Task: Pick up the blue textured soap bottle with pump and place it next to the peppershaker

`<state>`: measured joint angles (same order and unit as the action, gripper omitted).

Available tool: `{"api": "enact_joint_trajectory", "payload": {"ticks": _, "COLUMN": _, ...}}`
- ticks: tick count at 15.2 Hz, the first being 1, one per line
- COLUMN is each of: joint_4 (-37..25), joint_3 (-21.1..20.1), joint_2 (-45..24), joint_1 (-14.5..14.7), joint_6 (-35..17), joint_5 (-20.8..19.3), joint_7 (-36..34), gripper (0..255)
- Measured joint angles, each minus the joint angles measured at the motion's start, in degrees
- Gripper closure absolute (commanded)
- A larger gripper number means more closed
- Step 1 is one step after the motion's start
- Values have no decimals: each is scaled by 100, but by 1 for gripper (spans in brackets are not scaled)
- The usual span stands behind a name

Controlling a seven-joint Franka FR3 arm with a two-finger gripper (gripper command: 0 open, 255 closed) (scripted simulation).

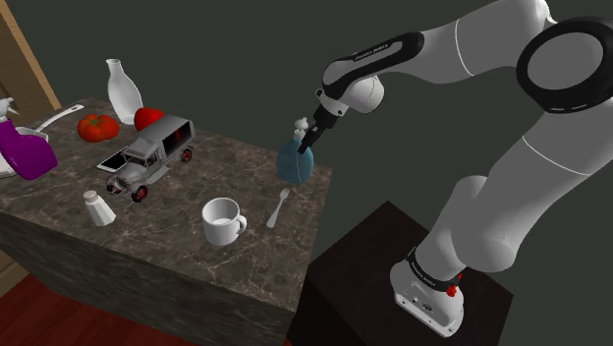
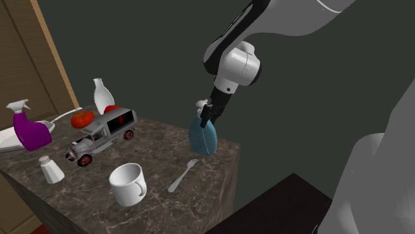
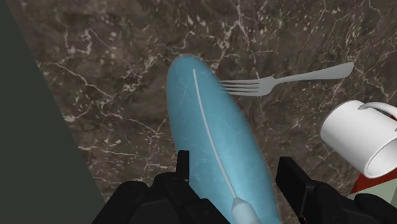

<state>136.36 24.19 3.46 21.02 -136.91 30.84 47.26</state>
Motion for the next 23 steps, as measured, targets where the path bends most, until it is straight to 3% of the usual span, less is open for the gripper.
{"api": "enact_joint_trajectory", "payload": {"ticks": 7, "joint_4": -52, "joint_3": -9, "joint_2": 164, "joint_1": -24, "joint_6": 164, "joint_5": -198, "joint_7": -196, "gripper": 255}}
{"api": "enact_joint_trajectory", "payload": {"ticks": 23, "joint_4": -648, "joint_3": -119, "joint_2": 827, "joint_1": -147, "joint_6": 1194, "joint_5": -947, "joint_7": -1055, "gripper": 255}}
